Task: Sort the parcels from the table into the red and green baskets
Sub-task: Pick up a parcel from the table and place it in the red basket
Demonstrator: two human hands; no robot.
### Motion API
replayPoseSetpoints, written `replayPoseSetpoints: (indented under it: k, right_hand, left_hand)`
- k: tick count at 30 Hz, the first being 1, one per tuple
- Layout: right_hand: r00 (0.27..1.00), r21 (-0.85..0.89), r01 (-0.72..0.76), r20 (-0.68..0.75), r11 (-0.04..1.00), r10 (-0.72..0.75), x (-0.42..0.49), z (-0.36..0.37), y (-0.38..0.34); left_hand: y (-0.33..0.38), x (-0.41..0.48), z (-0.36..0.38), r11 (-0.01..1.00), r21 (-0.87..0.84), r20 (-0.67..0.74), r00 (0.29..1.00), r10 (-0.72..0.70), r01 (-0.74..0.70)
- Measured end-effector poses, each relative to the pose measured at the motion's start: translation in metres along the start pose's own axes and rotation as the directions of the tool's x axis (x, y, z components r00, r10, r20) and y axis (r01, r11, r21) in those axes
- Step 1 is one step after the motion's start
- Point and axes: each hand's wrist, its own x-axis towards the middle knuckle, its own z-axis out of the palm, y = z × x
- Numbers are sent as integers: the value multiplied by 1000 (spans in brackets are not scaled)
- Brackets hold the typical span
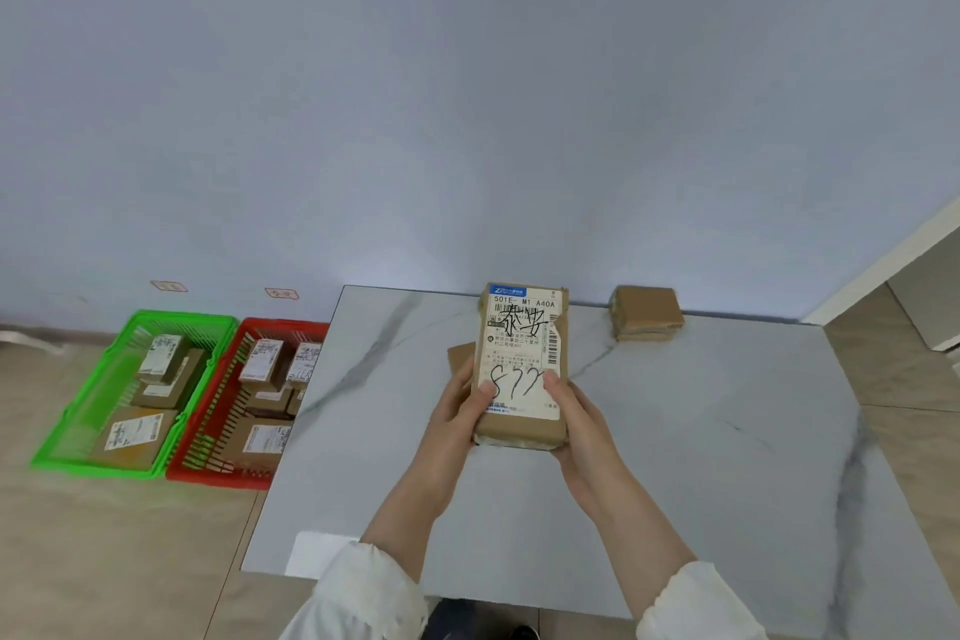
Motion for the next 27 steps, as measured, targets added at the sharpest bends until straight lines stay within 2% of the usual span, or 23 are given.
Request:
replayPoseSetpoints:
  k: [6,12,18,27]
  right_hand:
    - [998,-52,-6,54,999,9,-6,52,47]
    - [997,-139,-23,72,990,33,-15,142,89]
    - [996,-209,-50,61,977,64,-20,263,152]
    - [985,-251,-133,77,959,157,-18,410,232]
  left_hand:
    - [-6,-22,-54,995,-98,-253,967,-17,-8]
    - [-7,-53,-143,987,-157,-387,921,-39,-24]
    - [-15,-84,-276,992,-113,-414,910,-2,-49]
    - [-26,-111,-449,990,-142,-463,885,-56,-11]
